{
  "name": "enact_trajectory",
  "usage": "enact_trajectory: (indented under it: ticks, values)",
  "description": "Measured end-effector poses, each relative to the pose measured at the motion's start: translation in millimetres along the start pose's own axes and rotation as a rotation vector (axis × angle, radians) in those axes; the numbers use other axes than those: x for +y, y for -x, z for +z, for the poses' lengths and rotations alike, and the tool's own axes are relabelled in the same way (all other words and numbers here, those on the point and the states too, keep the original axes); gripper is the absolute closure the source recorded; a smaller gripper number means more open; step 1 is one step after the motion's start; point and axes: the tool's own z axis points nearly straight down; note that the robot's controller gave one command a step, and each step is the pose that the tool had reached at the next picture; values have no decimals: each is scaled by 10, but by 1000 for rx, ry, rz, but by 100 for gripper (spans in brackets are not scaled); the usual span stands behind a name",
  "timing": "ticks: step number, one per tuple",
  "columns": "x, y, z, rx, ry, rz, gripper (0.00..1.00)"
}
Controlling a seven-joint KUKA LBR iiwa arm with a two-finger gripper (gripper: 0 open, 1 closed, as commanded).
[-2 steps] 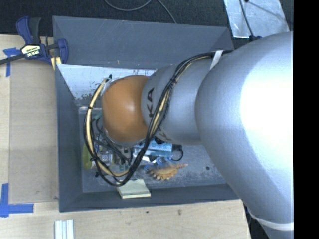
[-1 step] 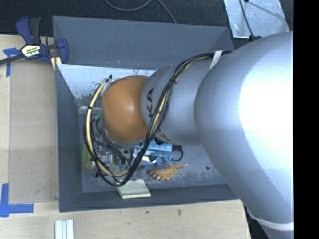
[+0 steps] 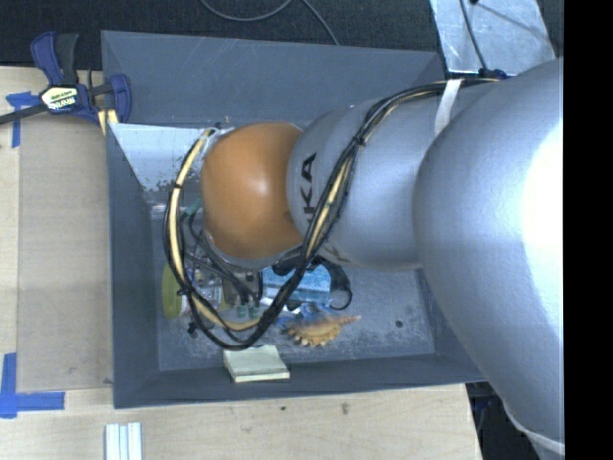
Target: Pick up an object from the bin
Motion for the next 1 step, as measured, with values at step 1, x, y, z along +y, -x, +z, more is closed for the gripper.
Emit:
enact_trajectory:
  ticks: [1]
  values:
    - [88,44,-456,-7,3,-33,100]
